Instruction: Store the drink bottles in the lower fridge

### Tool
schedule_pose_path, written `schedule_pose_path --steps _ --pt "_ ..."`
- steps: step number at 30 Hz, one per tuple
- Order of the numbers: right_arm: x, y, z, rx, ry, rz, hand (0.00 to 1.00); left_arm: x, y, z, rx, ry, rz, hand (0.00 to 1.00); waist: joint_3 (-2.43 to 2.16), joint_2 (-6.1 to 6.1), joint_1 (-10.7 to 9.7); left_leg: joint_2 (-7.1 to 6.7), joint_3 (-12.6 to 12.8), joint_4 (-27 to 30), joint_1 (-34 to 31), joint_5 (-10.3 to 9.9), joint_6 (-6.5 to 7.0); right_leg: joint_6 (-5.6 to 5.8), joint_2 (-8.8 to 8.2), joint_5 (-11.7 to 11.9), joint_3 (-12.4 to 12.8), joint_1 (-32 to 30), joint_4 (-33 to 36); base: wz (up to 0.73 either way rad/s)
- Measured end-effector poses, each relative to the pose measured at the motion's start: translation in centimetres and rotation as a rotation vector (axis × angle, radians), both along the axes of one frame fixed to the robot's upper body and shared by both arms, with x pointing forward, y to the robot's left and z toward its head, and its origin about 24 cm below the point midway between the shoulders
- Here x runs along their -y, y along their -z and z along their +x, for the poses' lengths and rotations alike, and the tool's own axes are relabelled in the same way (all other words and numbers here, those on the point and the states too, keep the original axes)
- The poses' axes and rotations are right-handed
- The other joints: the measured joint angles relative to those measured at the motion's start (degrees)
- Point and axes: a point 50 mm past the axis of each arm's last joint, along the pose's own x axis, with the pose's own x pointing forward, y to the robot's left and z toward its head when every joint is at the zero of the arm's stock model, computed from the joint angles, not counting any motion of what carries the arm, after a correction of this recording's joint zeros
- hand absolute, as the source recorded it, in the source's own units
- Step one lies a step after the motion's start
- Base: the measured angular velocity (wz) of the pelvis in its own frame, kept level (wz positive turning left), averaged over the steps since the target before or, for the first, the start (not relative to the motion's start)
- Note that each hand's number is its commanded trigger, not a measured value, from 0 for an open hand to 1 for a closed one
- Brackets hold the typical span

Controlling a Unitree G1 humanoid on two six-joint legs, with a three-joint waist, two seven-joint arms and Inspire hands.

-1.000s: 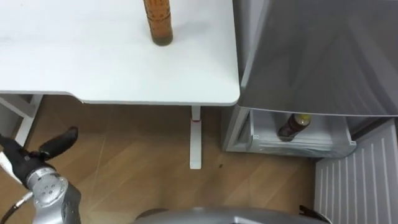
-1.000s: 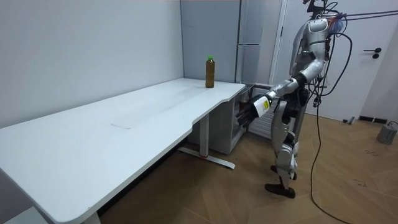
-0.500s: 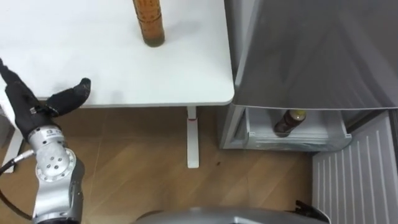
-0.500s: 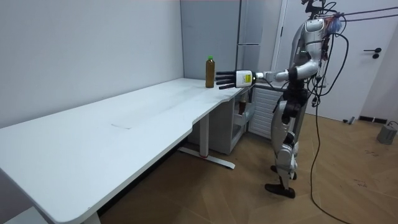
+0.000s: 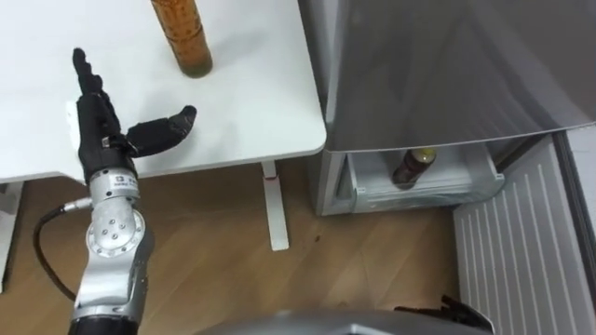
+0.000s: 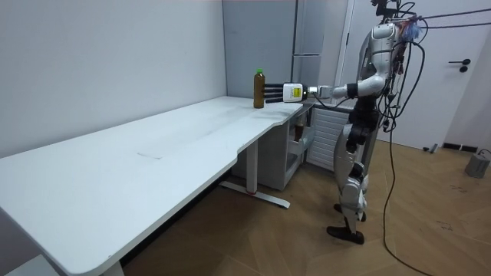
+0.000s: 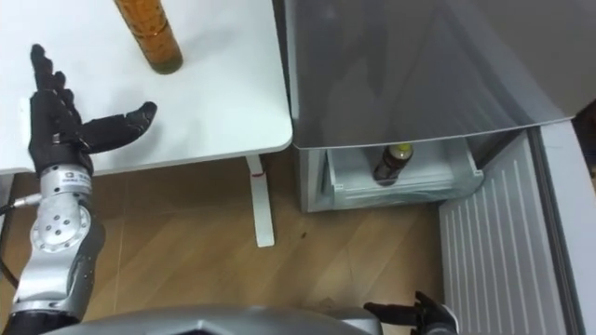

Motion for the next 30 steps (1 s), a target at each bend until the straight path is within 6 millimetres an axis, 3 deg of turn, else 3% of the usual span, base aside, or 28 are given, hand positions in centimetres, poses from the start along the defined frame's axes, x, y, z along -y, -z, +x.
schedule_pose_path --steps 5,15,22,30 --pt "0.0 0.0 -0.2 -0.011 0.004 0.001 0.00 0.1 0.4 0.1 -0.034 0.024 -0.020 0.00 0.05 -0.10 -0.7 -0.01 0.6 0.0 0.7 0.0 0.00 0.05 -0.03 0.0 0.7 -0.1 0.0 -0.09" --pt "-0.1 0.2 -1.3 -0.024 0.074 0.013 0.00 0.2 -0.8 2.0 0.022 0.053 -0.078 0.00 0.04 -0.40 -1.4 0.47 1.2 -0.4 1.5 -0.1 -0.22 -0.13 0.53 0.3 1.6 0.6 0.1 -0.04" --pt "0.3 0.2 -1.8 -0.052 0.128 0.015 0.00 -1.9 -1.4 3.1 0.070 -0.094 -0.177 0.00 0.04 -0.56 -2.3 0.62 1.7 -0.3 1.9 -0.2 -0.25 -0.14 0.57 0.3 1.7 0.3 0.9 -0.04" --pt "0.3 0.2 -2.4 -0.094 0.143 0.022 0.00 -3.0 -0.3 4.4 0.007 -0.171 -0.249 0.00 0.01 -0.39 -3.8 0.49 1.6 -0.3 2.3 -0.2 -0.23 -0.14 0.52 0.3 2.2 0.3 0.9 0.00"
